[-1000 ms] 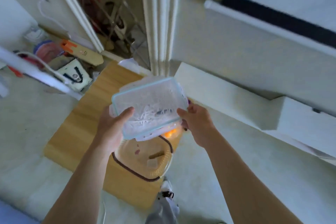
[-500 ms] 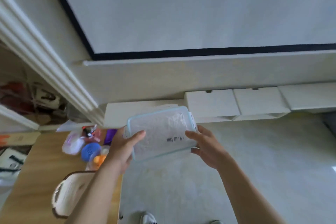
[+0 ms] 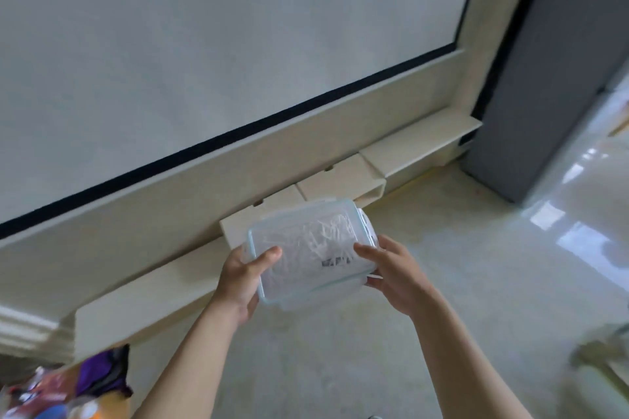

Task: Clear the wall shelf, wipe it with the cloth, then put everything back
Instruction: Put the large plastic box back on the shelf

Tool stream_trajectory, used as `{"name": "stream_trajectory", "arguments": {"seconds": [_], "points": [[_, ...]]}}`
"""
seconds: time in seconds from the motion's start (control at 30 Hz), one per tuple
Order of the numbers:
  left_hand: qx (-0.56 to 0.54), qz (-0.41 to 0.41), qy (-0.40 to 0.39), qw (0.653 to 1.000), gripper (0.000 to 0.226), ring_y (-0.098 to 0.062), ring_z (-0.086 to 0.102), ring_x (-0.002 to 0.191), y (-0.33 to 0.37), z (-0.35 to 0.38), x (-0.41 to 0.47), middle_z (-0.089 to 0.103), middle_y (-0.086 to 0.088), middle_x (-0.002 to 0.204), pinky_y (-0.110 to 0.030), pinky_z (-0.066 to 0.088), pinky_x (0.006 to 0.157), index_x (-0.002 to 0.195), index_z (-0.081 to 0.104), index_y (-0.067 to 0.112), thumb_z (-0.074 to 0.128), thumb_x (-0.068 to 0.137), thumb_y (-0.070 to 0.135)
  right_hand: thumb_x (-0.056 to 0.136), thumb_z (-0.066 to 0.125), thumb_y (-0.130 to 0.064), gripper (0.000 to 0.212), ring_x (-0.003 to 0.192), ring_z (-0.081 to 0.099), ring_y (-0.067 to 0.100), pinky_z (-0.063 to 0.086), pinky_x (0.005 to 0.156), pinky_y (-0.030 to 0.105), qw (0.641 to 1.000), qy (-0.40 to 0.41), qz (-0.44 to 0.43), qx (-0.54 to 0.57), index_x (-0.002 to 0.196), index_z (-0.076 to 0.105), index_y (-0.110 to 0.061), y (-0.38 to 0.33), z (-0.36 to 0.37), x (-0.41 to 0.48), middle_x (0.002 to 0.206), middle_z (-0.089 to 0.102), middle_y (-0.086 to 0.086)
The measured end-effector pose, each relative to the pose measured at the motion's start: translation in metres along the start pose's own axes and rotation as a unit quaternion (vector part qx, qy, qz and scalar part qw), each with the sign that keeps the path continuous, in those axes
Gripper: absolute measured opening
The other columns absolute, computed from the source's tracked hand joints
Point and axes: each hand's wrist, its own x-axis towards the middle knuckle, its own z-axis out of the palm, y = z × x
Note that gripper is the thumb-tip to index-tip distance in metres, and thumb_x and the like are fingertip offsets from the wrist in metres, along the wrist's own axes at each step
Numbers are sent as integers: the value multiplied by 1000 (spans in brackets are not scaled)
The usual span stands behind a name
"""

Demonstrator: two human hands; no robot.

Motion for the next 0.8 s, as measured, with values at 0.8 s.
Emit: {"name": "stream_trajectory", "arguments": {"seconds": [0.8], "points": [[19,-39,-223,974,48,-50,69,99,3,232,105,70,-30,109,-60,57,82,114,71,2,80,71,20,93,70,-21,28,96,73,28,59,86,46,972,220,-49,72,118,64,-11,-62,-179,15,104,76,11]]}}
